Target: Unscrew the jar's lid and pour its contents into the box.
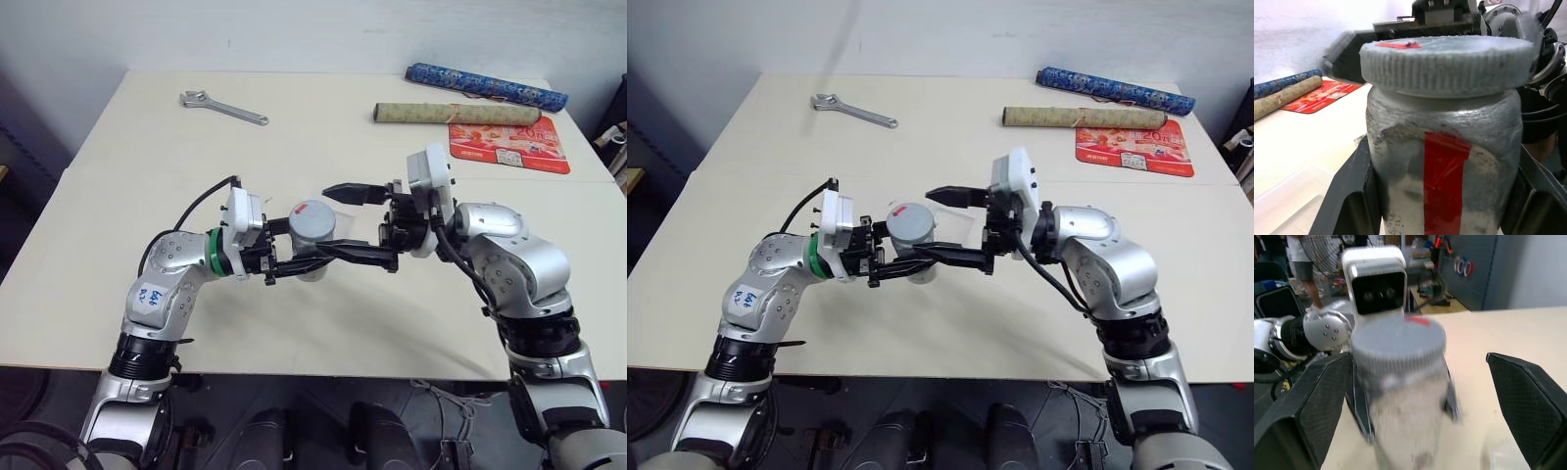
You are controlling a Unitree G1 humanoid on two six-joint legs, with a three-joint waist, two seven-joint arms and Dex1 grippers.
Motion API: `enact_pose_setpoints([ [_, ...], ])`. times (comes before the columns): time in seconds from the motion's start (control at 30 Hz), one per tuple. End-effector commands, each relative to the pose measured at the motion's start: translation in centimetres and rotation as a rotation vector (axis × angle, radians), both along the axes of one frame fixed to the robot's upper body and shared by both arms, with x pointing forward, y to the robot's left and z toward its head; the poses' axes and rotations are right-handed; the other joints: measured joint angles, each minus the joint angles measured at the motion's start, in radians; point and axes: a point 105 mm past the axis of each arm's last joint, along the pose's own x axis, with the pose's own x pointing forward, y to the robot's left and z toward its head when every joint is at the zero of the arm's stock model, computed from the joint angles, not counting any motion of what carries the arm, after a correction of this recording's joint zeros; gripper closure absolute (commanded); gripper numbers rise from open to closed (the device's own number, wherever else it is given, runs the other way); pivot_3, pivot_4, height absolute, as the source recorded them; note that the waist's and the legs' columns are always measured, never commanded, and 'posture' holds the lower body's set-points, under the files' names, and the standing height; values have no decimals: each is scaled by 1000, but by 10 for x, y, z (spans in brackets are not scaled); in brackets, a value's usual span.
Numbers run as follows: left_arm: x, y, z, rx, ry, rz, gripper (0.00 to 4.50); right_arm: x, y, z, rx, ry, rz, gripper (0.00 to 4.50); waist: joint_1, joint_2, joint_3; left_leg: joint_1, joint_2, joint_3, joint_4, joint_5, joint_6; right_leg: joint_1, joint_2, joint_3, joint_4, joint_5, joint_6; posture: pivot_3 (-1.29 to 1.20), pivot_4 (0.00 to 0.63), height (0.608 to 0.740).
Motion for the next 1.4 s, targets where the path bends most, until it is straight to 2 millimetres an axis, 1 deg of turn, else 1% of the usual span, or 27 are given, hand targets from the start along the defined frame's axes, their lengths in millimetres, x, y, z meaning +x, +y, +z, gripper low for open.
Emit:
enact_pose_setpoints([
  [0.03,-6,-1,9,-17,-53,-31,2150,-6,-9,14,28,-35,-4,32,0,0,0,0,0,0,0,0,0,0,0,0,0,0,0,0,150,740],
  [0.17,-5,-1,9,-14,-51,-28,2150,-16,-9,20,28,-32,42,32,0,0,0,0,0,0,0,0,0,0,0,0,0,0,0,0,150,740],
  [0.3,-5,-1,7,-11,-46,-26,2150,-33,3,29,19,-32,124,32,-1,0,0,0,1,0,0,0,0,0,0,0,0,0,0,0,150,740],
  [0.4,-6,-2,6,-9,-42,-26,2150,-38,15,33,17,-37,146,32,-1,0,0,0,0,0,0,0,0,0,0,0,0,0,0,0,150,740],
  [0.43,-6,-2,6,-9,-41,-26,2150,-38,19,34,12,-44,143,32,-1,0,0,0,0,0,0,0,0,0,0,0,0,0,0,0,150,740],
  [0.6,-6,-3,5,-8,-38,-29,2150,-25,36,37,-9,-90,55,32,-1,0,0,0,0,0,0,0,0,0,0,0,0,0,0,0,150,740],
  [0.87,-5,-5,6,-9,-38,-32,2150,-17,47,27,-16,-95,31,32,-1,0,0,0,0,0,0,0,0,0,0,0,0,0,0,0,150,740],
  [1.07,-5,-5,6,-10,-36,-32,2150,-10,46,24,6,-84,0,32,-1,0,0,0,0,0,0,0,0,0,0,0,0,0,0,0,150,740],
  [1.27,-6,-5,4,-10,-32,-32,2150,-4,32,23,2,-82,-20,32,-1,0,0,0,0,0,0,0,0,0,0,0,0,0,0,0,150,740],
  [1.4,-5,-5,4,-11,-33,-27,2150,-7,23,21,4,-70,6,32,0,0,0,0,0,0,0,0,0,0,0,0,0,0,0,0,150,740],
])
